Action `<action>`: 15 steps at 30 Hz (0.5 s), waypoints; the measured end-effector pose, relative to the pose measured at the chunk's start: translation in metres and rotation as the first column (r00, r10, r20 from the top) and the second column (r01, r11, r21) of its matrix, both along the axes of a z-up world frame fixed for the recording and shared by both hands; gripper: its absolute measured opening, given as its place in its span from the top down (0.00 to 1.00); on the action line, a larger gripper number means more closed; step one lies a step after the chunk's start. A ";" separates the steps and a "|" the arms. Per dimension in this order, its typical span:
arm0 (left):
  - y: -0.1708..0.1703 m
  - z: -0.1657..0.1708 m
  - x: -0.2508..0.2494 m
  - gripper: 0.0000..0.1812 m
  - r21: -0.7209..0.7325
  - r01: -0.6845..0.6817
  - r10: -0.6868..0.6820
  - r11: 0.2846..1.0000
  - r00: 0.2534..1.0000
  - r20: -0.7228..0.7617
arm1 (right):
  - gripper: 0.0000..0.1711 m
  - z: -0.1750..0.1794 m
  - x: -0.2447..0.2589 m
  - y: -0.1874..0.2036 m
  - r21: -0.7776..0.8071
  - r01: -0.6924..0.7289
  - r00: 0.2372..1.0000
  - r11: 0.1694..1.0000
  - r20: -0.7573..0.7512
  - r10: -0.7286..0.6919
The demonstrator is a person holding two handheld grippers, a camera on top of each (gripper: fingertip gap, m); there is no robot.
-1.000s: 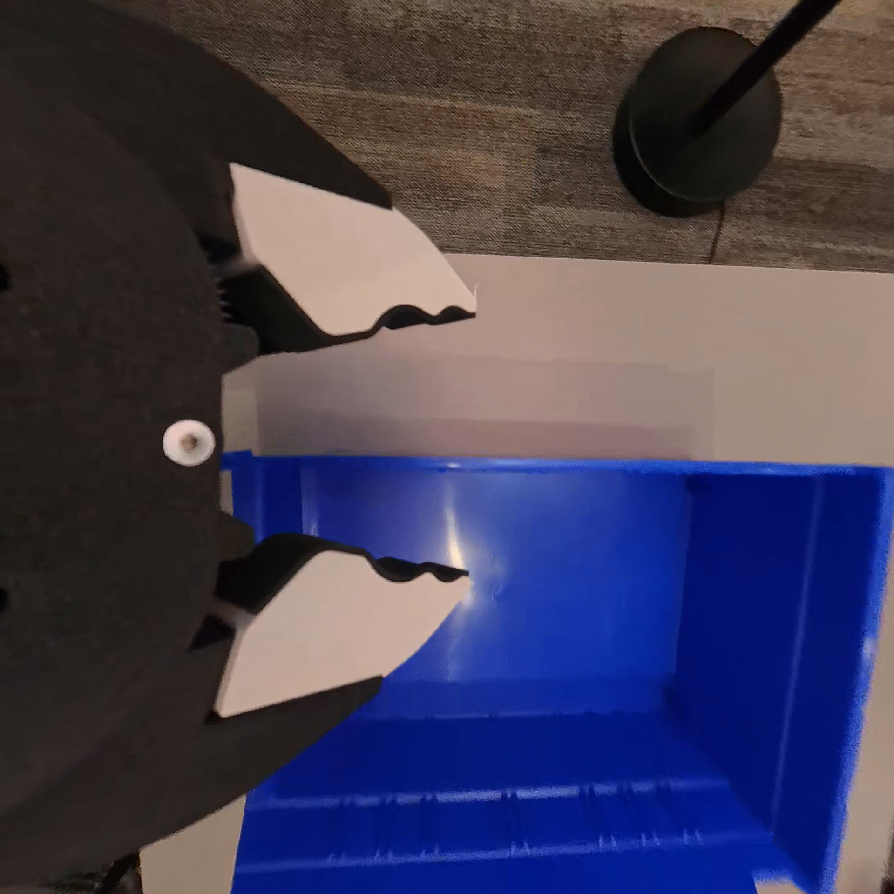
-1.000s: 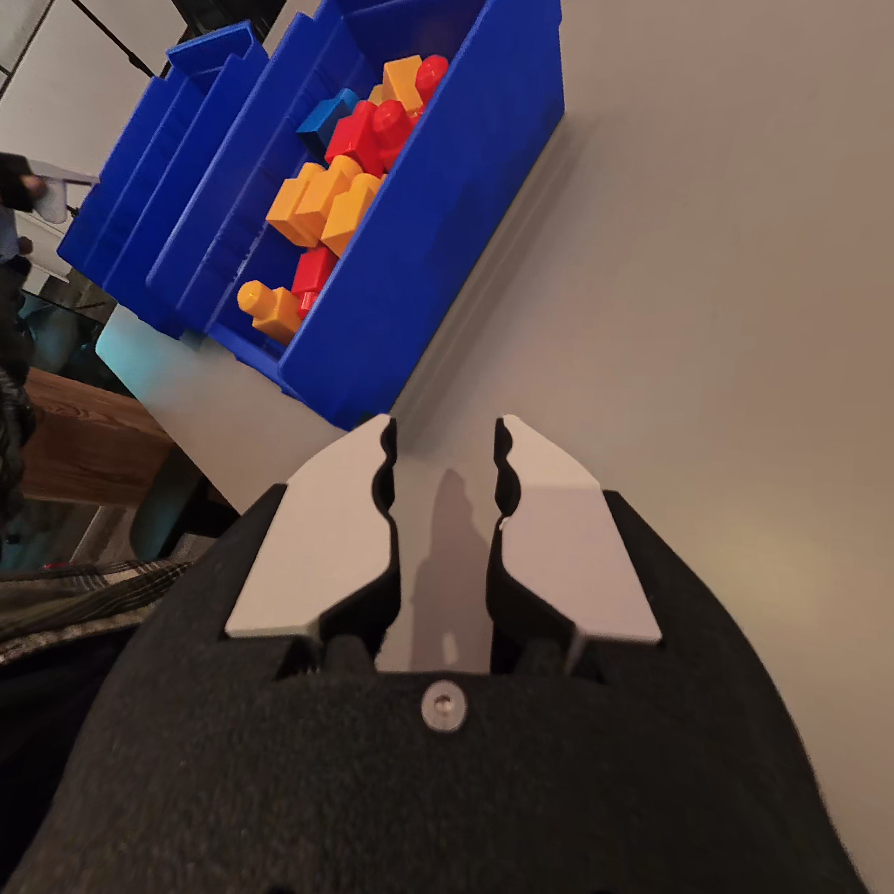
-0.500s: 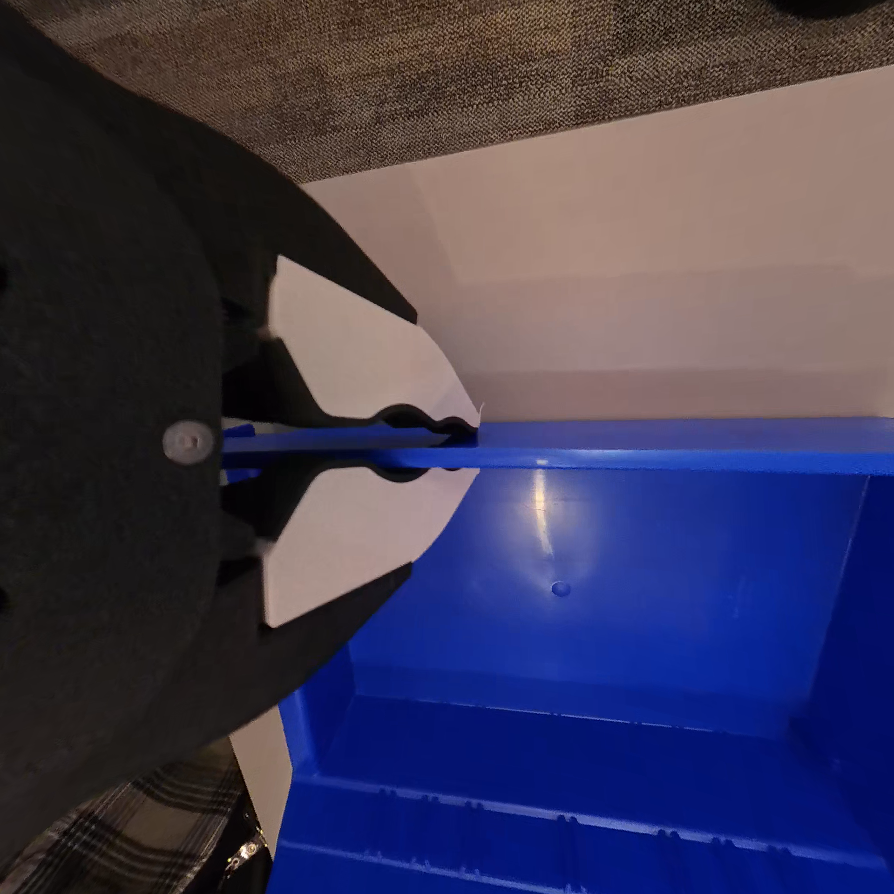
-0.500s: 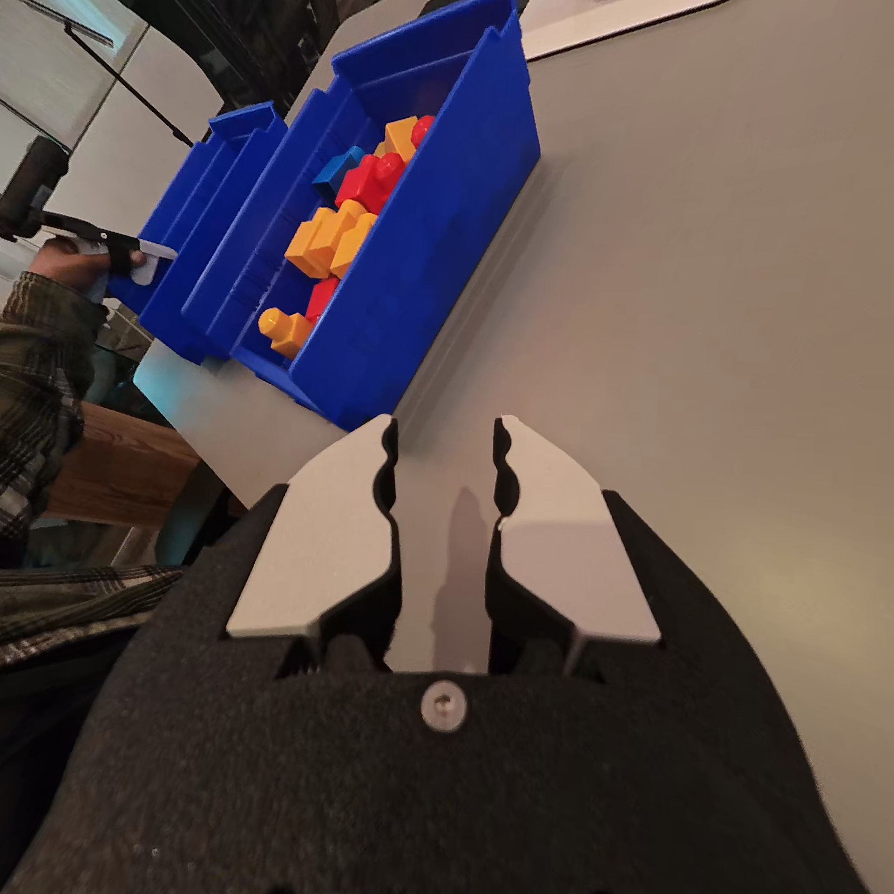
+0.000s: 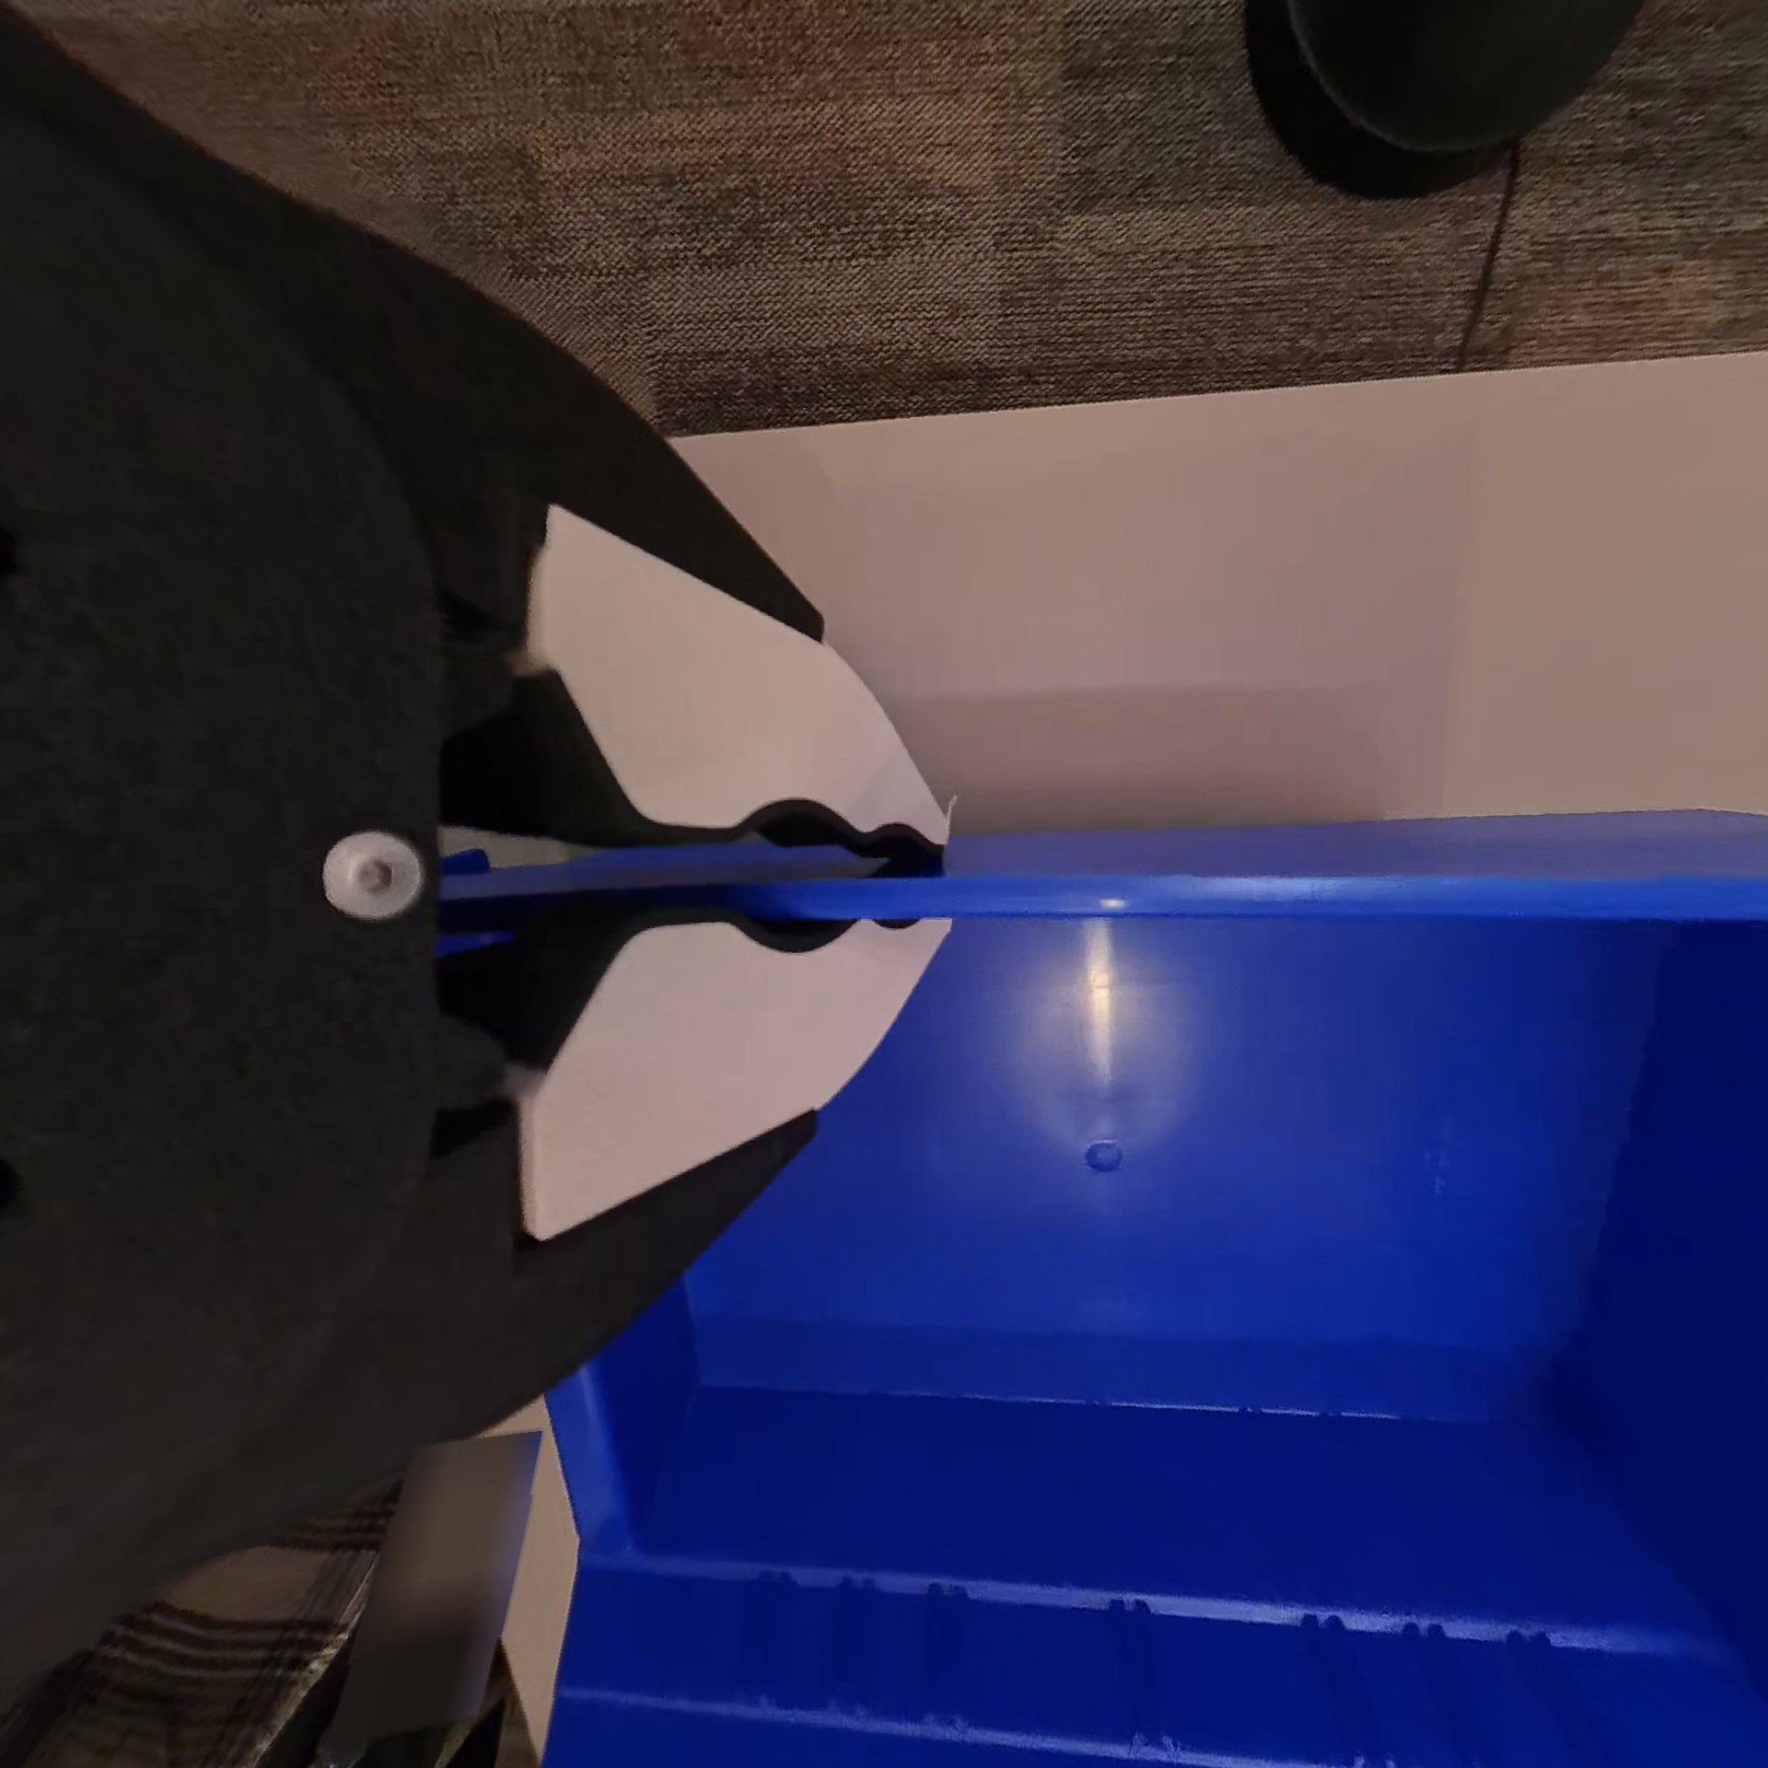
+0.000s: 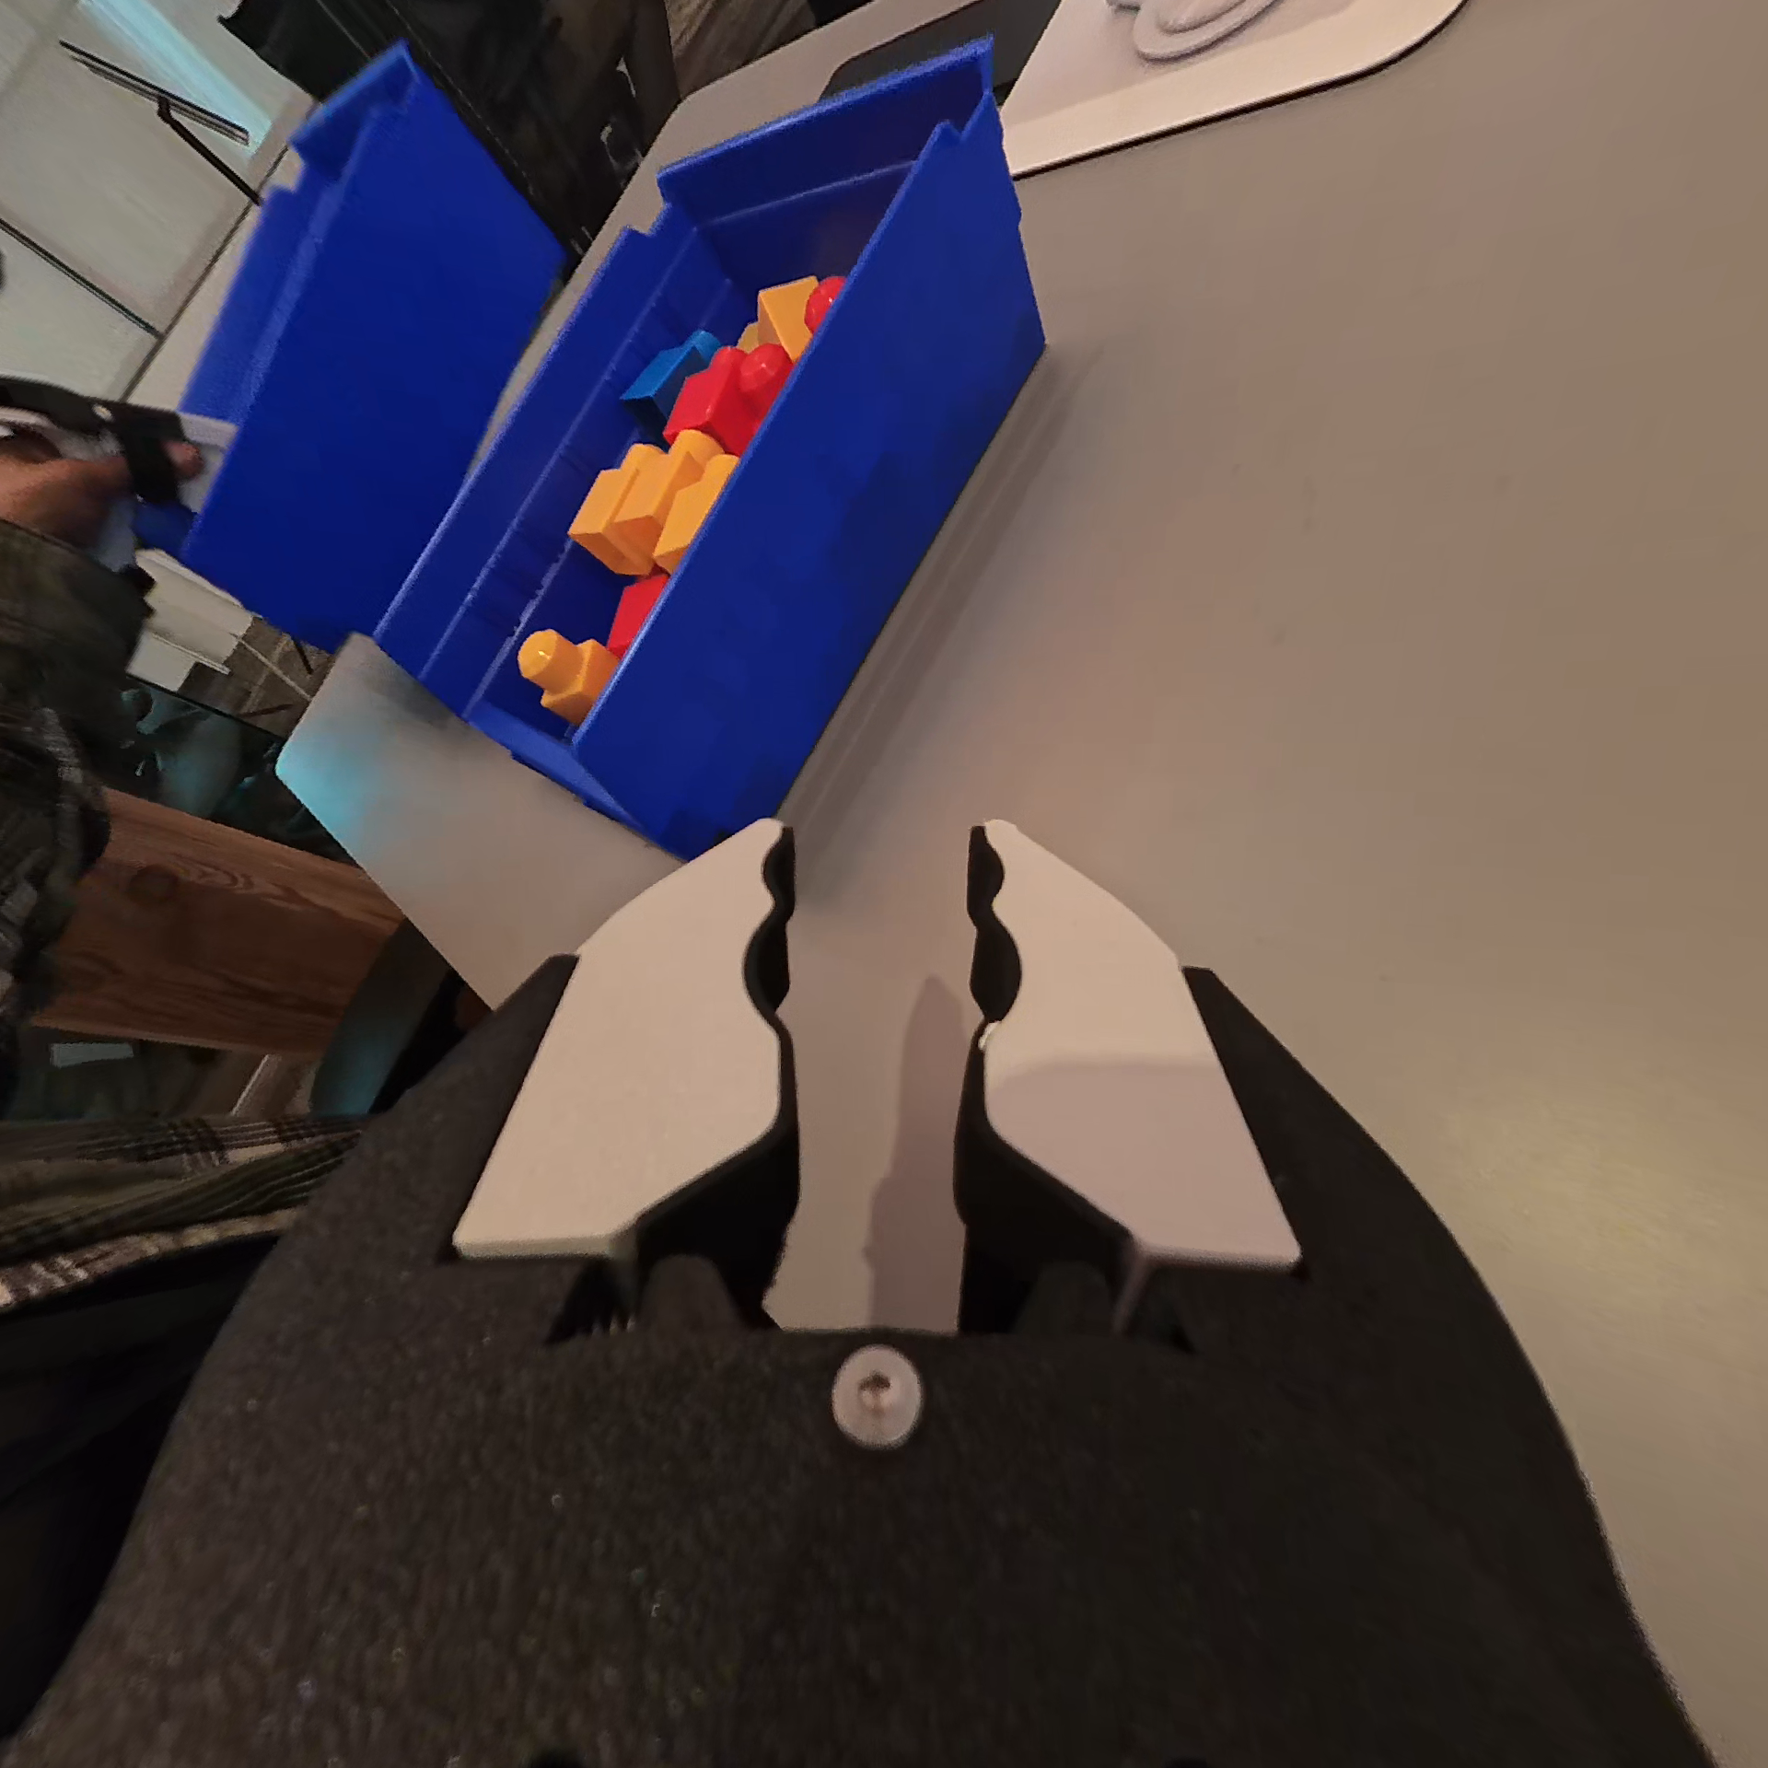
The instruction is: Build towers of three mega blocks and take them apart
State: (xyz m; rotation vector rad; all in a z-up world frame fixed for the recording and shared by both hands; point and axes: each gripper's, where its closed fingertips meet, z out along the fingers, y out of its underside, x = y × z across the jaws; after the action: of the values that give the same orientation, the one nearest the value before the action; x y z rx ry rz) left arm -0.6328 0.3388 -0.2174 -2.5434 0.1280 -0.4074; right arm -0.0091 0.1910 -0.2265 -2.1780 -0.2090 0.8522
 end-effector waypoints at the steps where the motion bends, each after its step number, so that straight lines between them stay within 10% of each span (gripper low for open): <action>1: 0.003 0.013 0.005 0.97 0.016 0.014 -0.014 1.000 1.000 -0.011 | 0.80 0.001 0.001 0.000 0.001 0.002 1.000 1.000 0.005 -0.002; 15: 0.054 0.159 0.256 0.97 0.190 0.512 -0.498 0.838 0.859 -0.120 | 0.80 0.013 0.027 -0.013 0.021 0.059 0.998 0.998 0.028 -0.059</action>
State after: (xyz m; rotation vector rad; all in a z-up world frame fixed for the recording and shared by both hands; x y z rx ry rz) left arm -0.3768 0.3924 -0.0583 -2.2794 0.8411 -0.4776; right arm 0.0177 0.1780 -0.2139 -2.1679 -0.1655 0.7833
